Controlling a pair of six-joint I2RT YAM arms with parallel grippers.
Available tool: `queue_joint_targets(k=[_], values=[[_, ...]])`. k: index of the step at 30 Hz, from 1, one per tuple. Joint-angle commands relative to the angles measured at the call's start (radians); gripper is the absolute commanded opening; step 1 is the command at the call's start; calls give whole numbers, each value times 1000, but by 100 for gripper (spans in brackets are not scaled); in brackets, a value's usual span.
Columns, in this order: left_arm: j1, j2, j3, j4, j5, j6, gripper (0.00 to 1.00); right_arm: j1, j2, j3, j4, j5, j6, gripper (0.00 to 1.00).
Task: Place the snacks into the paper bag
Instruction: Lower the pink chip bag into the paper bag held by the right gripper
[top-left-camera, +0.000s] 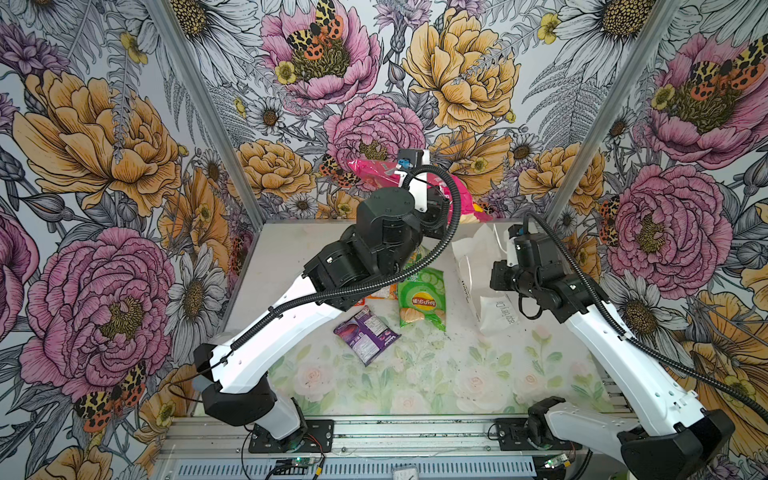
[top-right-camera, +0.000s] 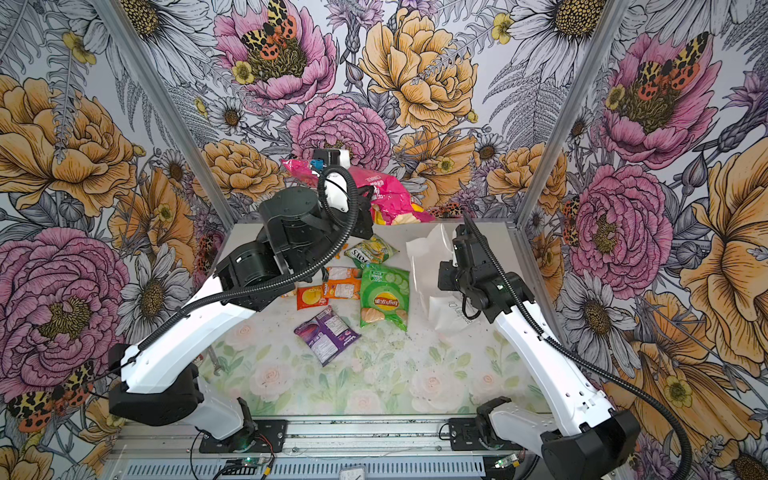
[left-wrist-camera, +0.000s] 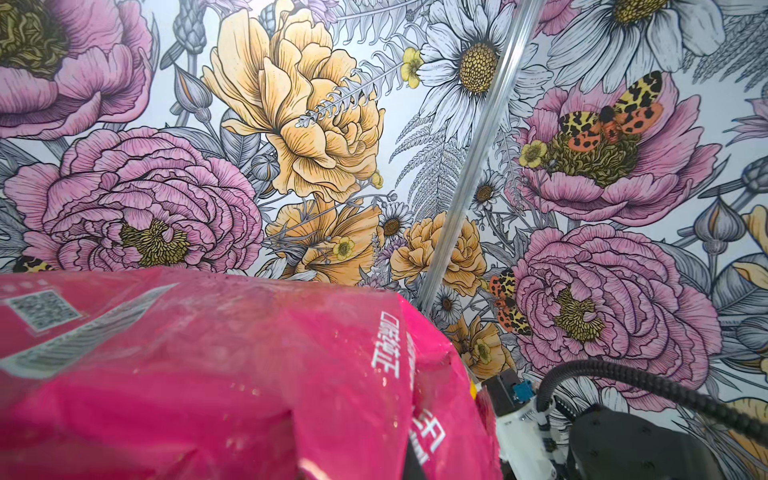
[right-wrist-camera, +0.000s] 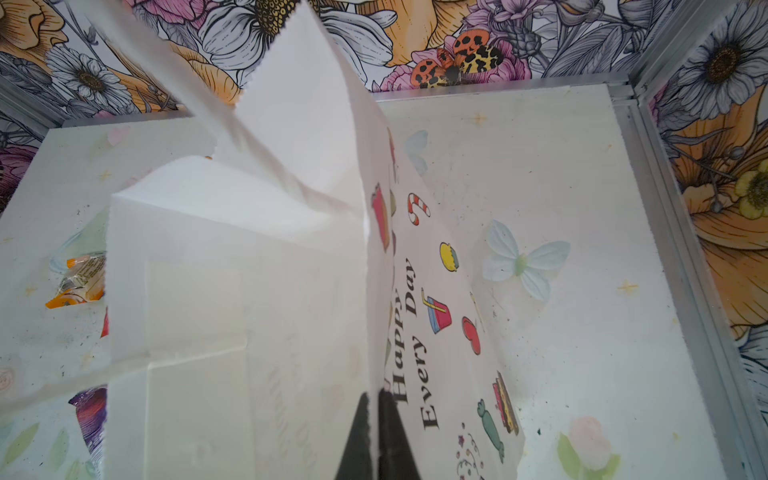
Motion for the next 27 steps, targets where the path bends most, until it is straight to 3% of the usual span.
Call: queue_joint_targets(k=[1, 5, 10, 17, 27], values=[[-33, 71, 93, -79, -89, 41, 0, 5, -3, 39, 23, -3, 19, 0], [-64, 153, 194, -178, -162, 54, 0, 7, -6, 43, 23, 9, 31, 0], [-72, 158, 191, -203, -167, 48, 0, 6, -5, 41, 21, 37, 35, 0], [-88, 182, 203, -257, -167, 130, 0, 5, -10, 45, 23, 38, 46, 0], [-104, 276, 257, -368, -276, 279, 0, 7, -24, 53, 24, 30, 46, 0]])
